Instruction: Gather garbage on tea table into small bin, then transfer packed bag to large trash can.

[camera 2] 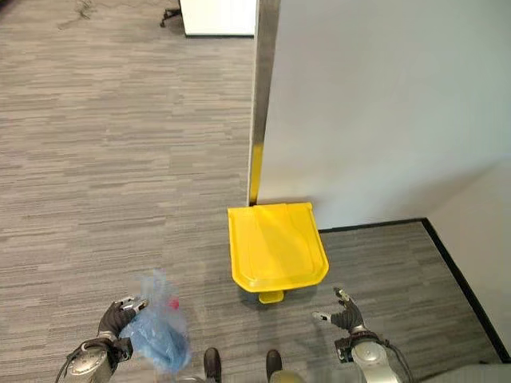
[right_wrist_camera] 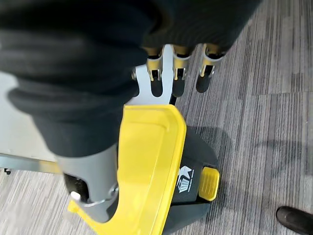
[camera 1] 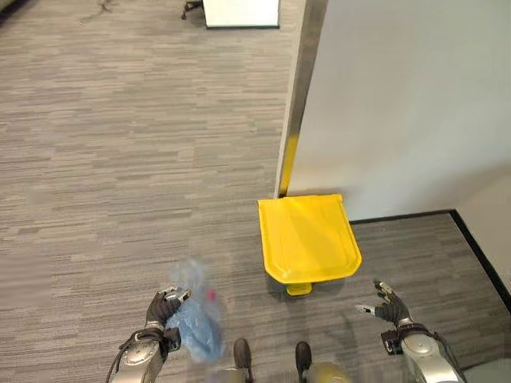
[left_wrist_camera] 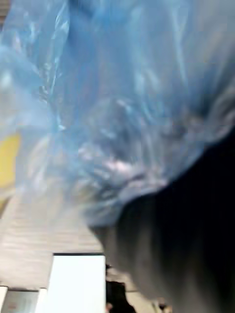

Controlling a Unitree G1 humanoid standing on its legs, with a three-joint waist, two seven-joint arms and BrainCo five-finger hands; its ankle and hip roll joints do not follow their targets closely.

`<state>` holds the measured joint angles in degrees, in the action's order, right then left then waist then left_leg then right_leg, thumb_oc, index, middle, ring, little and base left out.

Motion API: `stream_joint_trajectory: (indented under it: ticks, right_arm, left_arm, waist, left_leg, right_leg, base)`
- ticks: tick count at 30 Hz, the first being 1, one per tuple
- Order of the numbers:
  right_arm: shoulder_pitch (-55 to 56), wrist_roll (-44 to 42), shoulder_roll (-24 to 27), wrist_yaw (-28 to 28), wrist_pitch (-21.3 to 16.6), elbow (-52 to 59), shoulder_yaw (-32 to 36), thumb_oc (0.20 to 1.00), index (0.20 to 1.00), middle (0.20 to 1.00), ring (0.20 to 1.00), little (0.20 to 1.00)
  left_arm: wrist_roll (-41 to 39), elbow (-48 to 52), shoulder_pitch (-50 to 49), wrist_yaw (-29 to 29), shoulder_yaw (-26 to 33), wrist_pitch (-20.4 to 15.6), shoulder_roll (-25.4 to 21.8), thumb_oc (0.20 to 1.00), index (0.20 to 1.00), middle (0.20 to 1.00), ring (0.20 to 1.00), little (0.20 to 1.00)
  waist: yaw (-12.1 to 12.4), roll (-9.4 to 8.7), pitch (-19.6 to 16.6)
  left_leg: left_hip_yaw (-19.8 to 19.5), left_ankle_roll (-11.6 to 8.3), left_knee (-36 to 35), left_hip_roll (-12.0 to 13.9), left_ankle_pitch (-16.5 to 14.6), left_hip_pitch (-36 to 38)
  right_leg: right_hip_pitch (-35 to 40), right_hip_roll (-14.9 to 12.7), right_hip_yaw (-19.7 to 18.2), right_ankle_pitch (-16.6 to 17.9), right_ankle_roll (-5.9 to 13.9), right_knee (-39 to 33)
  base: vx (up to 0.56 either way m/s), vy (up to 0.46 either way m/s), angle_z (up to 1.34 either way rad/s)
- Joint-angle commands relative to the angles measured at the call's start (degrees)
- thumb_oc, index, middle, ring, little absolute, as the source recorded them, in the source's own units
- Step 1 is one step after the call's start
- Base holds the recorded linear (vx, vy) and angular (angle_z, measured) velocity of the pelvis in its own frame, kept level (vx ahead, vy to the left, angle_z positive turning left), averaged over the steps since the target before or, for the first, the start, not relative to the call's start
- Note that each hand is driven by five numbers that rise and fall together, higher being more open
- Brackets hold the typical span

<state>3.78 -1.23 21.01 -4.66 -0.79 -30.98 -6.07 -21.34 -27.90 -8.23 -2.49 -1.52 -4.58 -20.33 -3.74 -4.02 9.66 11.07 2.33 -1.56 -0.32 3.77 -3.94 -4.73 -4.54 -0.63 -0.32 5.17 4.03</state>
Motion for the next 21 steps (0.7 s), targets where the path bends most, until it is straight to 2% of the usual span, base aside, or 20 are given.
stream_joint_trajectory:
  ticks: [1,3,4,5,7,9,11,12,14,15,17,19,21]
  right_arm:
    - [-3.1,-1.3,1.0,-1.0,-1.7,1.5,0.1,1.000,1.000,1.000,1.000,1.000]
    - [-3.3,-1.3,1.0,-0.9,-1.6,1.7,0.1,1.000,1.000,1.000,1.000,1.000]
    - [-3.5,-1.7,0.6,-1.0,-1.9,2.1,0.0,1.000,1.000,1.000,1.000,1.000]
    - [-3.5,-1.8,0.4,-1.0,-1.8,2.1,-0.2,1.000,1.000,1.000,1.000,1.000]
    - [-3.7,-1.9,0.6,-1.1,-1.8,2.1,0.0,1.000,1.000,1.000,1.000,1.000]
    - [-3.7,-2.3,0.8,-1.2,-1.8,1.9,0.2,1.000,1.000,1.000,1.000,1.000]
    - [-3.6,-2.7,1.0,-1.3,-1.6,1.7,0.7,1.000,1.000,1.000,1.000,1.000]
    - [-3.4,-3.0,1.3,-1.8,-1.7,1.3,1.3,1.000,1.000,1.000,1.000,1.000]
    - [-2.4,-3.7,1.6,-2.2,-1.9,1.3,2.1,1.000,1.000,1.000,1.000,1.000]
    - [-2.4,-3.7,1.5,-2.2,-1.9,1.3,2.1,1.000,1.000,1.000,1.000,1.000]
    - [-1.3,-4.4,2.1,-2.2,-1.9,1.8,3.4,1.000,1.000,1.000,1.000,1.000]
    - [-1.0,-5.6,2.3,-2.8,-2.0,1.2,4.6,1.000,1.000,1.000,1.000,1.000]
    - [-0.9,-9.3,2.7,-4.0,-3.5,1.2,7.3,1.000,1.000,1.000,1.000,1.000]
  left_arm:
    - [0.0,3.8,0.5,-0.6,2.2,-2.9,-2.4,0.200,0.200,0.200,0.200,0.200]
    - [0.0,3.7,0.6,-0.5,2.3,-2.8,-2.5,0.200,0.200,0.200,0.200,0.200]
    - [0.2,3.5,1.0,-0.7,2.5,-2.8,-2.8,0.200,0.200,0.200,0.200,0.200]
    - [0.0,3.3,1.1,-0.9,2.6,-2.9,-2.6,0.200,0.200,0.200,0.200,0.200]
    - [-0.2,3.4,1.0,-0.9,2.7,-2.9,-2.7,0.200,0.200,0.200,0.200,0.200]
    - [-0.6,3.2,1.5,-1.0,2.8,-3.0,-2.7,0.200,0.200,0.200,0.200,0.200]
    - [-0.7,2.6,2.4,-1.1,2.5,-3.1,-2.7,0.200,0.200,0.200,0.200,0.200]
    - [-0.7,1.9,3.3,-1.1,2.2,-3.4,-2.4,0.200,0.200,0.200,0.200,0.200]
    - [-0.6,1.8,4.0,-1.2,1.9,-3.4,-2.2,0.200,0.200,0.200,0.200,0.200]
    - [-0.6,1.8,4.0,-1.2,1.9,-3.4,-2.3,0.200,0.200,0.200,0.200,0.200]
    - [-0.9,2.2,3.8,-1.0,1.8,-3.3,-2.1,0.200,0.200,0.200,0.200,0.200]
    - [-1.3,1.6,3.6,-1.0,1.6,-3.1,-1.6,0.200,0.200,0.200,0.200,0.200]
    - [-2.1,0.8,4.7,-0.9,1.2,-3.4,-1.2,0.200,0.200,0.200,0.200,0.200]
  waist:
    - [1.7,-1.54,1.7]
    - [1.7,-1.47,1.9]
    - [1.8,-1.11,2.7]
    - [1.7,-1.30,3.2]
    - [1.3,-1.42,3.7]
    - [0.6,-1.24,4.3]
    - [-0.3,-0.97,4.9]
    - [-1.2,-0.94,5.1]
    - [-1.7,-1.17,4.8]
    - [-1.8,-1.40,4.7]
    - [-2.3,-1.82,4.2]
    - [-3.2,-1.45,3.5]
    - [-4.9,-0.17,2.8]
  left_leg:
    - [-4.2,0.10,10.8,-1.4,-14.0,-0.4]
    - [-4.2,0.40,10.7,-1.6,-14.1,-0.3]
    - [-3.7,0.70,10.5,-1.7,-14.9,0.9]
    - [-3.0,0.83,10.0,-2.3,-16.1,3.3]
    - [-2.9,0.75,9.4,-2.8,-17.2,5.7]
    - [-3.6,0.48,9.4,-3.2,-18.0,7.2]
    - [-4.6,-0.04,10.1,-3.4,-18.9,8.2]
    - [-5.6,-0.72,10.8,-3.4,-20.3,9.3]
    - [-7.1,-1.22,11.7,-3.7,-22.2,10.2]
    - [-7.2,-1.19,11.7,-3.9,-22.0,10.1]
    - [-9.4,-2.02,13.2,-4.1,-24.1,10.9]
    - [-10.2,-3.05,14.2,-1.9,-24.9,11.3]
    - [-10.2,-4.07,11.7,0.1,-24.2,11.7]
  right_leg:
    - [-2.7,-4.5,1.5,0.6,4.44,4.6]
    - [-3.5,-4.6,1.3,0.9,4.61,6.5]
    - [-6.0,-4.5,2.6,1.0,4.77,10.8]
    - [-8.6,-5.3,5.4,2.6,4.44,10.4]
    - [-11.2,-5.5,8.4,4.0,4.30,6.2]
    - [-12.7,-5.1,9.6,4.9,4.83,2.2]
    - [-14.0,-4.8,11.5,5.2,5.29,-1.6]
    - [-14.7,-4.7,13.1,5.7,5.44,-4.3]
    - [-14.3,-4.3,11.7,6.4,5.47,-5.6]
    - [-14.4,-4.5,11.6,6.5,5.49,-5.6]
    - [-14.6,-5.0,7.8,8.1,4.99,-4.2]
    - [-15.8,-5.0,7.4,9.0,4.09,-1.3]
    - [-17.3,-4.4,8.3,8.3,3.65,0.8]
  base:
    - [0.02,0.228,-0.30]
    - [0.02,0.146,-0.40]
    - [0.12,0.159,-0.21]
    - [0.17,0.159,-0.03]
    - [0.21,0.031,-0.42]
    - [0.21,0.012,-0.22]
    - [0.28,-0.034,0.43]
    - [0.31,-0.088,0.56]
    - [0.27,-0.108,0.36]
    - [0.20,-0.085,0.39]
    - [0.26,-0.132,0.82]
    - [0.34,-0.260,0.47]
    - [0.21,-0.168,0.59]
